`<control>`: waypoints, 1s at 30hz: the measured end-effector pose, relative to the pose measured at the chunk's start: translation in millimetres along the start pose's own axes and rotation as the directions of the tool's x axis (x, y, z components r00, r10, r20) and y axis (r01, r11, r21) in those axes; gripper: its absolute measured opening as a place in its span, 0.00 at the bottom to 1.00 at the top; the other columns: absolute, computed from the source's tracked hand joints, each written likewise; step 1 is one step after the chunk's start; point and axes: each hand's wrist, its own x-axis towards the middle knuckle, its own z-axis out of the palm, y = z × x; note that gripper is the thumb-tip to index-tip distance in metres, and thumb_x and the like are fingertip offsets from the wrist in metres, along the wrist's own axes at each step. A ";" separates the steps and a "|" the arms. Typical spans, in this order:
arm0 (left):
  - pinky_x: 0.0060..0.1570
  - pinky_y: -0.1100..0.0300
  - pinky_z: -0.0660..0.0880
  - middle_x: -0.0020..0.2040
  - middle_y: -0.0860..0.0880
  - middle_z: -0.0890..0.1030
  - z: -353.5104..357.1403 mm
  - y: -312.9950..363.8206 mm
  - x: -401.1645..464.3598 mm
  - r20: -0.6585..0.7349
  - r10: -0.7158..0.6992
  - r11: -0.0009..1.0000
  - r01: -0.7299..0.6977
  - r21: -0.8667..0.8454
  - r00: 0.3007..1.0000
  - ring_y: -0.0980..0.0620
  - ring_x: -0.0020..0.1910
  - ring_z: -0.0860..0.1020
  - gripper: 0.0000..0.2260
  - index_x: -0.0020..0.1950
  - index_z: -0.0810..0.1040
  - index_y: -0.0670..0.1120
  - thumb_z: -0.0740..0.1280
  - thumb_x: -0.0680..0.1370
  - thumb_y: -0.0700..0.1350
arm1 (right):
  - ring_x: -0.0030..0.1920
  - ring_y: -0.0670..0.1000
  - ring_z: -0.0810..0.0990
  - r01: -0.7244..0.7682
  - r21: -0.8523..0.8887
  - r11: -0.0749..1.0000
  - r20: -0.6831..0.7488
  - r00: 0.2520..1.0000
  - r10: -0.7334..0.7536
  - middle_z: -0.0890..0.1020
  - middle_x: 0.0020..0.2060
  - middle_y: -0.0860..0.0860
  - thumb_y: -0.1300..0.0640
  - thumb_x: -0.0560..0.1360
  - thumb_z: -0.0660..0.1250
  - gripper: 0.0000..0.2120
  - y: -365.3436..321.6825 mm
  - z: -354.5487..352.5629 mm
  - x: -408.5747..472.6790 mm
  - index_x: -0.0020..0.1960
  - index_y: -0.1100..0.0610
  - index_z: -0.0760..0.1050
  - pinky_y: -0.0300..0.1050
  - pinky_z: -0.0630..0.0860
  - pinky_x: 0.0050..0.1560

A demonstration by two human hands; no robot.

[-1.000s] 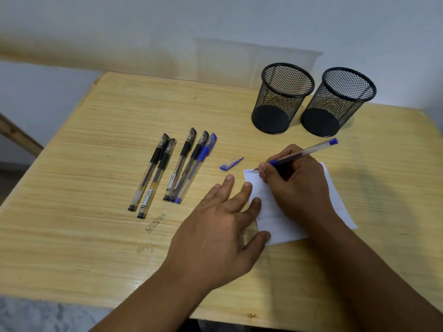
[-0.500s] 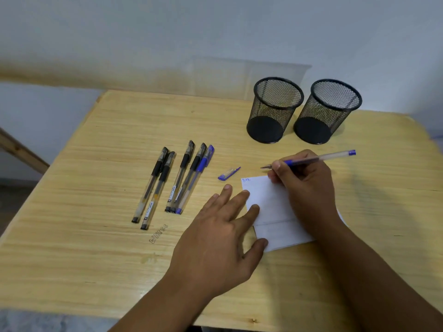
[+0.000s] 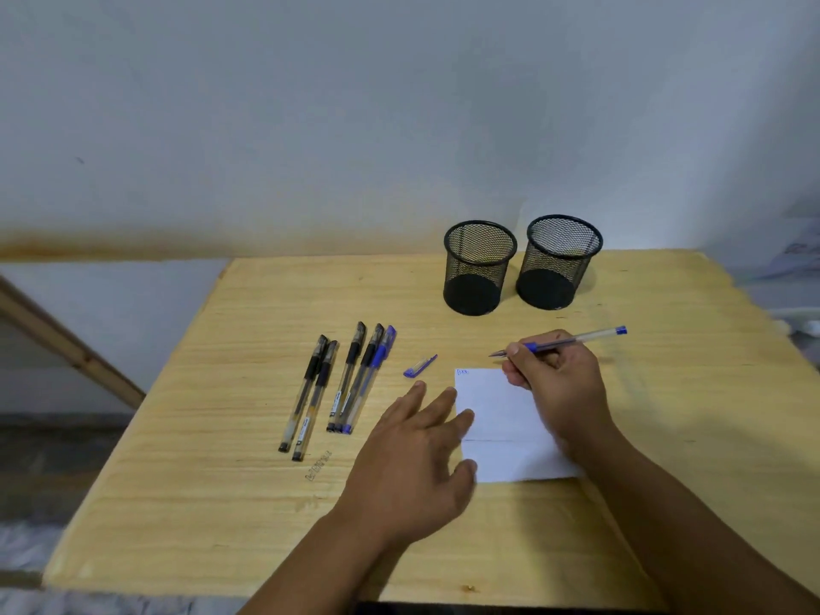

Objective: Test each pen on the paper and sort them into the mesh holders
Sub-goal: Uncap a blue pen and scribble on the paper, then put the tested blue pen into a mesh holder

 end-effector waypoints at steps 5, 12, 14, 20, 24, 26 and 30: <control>0.72 0.65 0.48 0.77 0.56 0.63 -6.1 5.4 0.5 -0.001 0.000 0.998 0.000 -0.060 1.000 0.54 0.79 0.48 0.26 0.75 0.67 0.55 0.63 0.77 0.57 | 0.40 0.51 0.86 0.006 0.026 1.000 -0.009 1.000 -0.006 0.85 0.37 0.55 0.58 0.76 0.70 0.04 -8.1 -13.8 -4.0 0.48 0.59 0.79 0.49 0.83 0.49; 0.46 0.61 0.75 0.47 0.55 0.82 -31.6 7.3 13.1 -0.117 -0.099 0.966 0.067 -0.250 0.988 0.57 0.49 0.78 0.10 0.49 0.79 0.51 0.63 0.76 0.54 | 0.41 0.51 0.86 0.031 0.062 0.998 0.005 0.999 -0.031 0.86 0.37 0.54 0.58 0.76 0.70 0.04 -17.5 -30.1 -16.4 0.48 0.59 0.79 0.46 0.82 0.47; 0.54 0.61 0.75 0.55 0.57 0.83 -32.6 -4.3 26.8 -0.198 -0.166 0.965 0.117 -0.236 0.966 0.59 0.56 0.78 0.14 0.59 0.82 0.52 0.64 0.76 0.53 | 0.41 0.52 0.86 0.028 0.079 0.996 0.014 0.999 -0.029 0.86 0.37 0.55 0.59 0.76 0.70 0.04 -18.1 -33.9 -21.7 0.47 0.60 0.78 0.45 0.82 0.46; 0.40 0.55 0.68 0.43 0.48 0.81 -44.8 -21.6 59.8 -0.266 -0.200 0.956 0.247 0.157 0.943 0.44 0.46 0.77 0.11 0.42 0.81 0.46 0.63 0.75 0.51 | 0.40 0.50 0.86 0.012 0.079 0.997 0.085 0.996 -0.019 0.86 0.36 0.54 0.60 0.77 0.70 0.04 -14.4 -42.5 -37.3 0.46 0.61 0.78 0.41 0.80 0.43; 0.37 0.57 0.61 0.37 0.51 0.74 -47.3 -20.3 62.9 -0.253 -0.274 0.884 0.347 0.312 0.928 0.46 0.45 0.76 0.10 0.39 0.81 0.50 0.62 0.75 0.49 | 0.39 0.50 0.86 0.014 0.081 0.997 0.108 0.994 -0.022 0.86 0.36 0.53 0.60 0.76 0.70 0.04 -15.0 -47.3 -43.9 0.46 0.61 0.78 0.41 0.80 0.43; 0.37 0.57 0.62 0.34 0.53 0.73 -47.3 -19.0 62.6 -0.260 -0.279 0.882 0.354 0.313 0.925 0.47 0.44 0.77 0.10 0.40 0.82 0.52 0.62 0.77 0.50 | 0.39 0.50 0.86 0.012 0.080 0.997 0.111 0.994 -0.021 0.86 0.36 0.54 0.60 0.75 0.71 0.05 -15.3 -49.2 -45.6 0.46 0.62 0.78 0.42 0.80 0.42; 0.44 0.57 0.72 0.42 0.57 0.84 -50.5 -13.7 54.0 -0.283 -0.285 0.950 0.308 0.041 0.916 0.54 0.44 0.80 0.06 0.49 0.83 0.57 0.67 0.77 0.51 | 0.39 0.53 0.85 0.040 0.119 0.992 0.126 0.990 -0.055 0.85 0.35 0.55 0.63 0.74 0.72 0.03 -24.1 -51.8 -48.3 0.46 0.62 0.78 0.39 0.80 0.41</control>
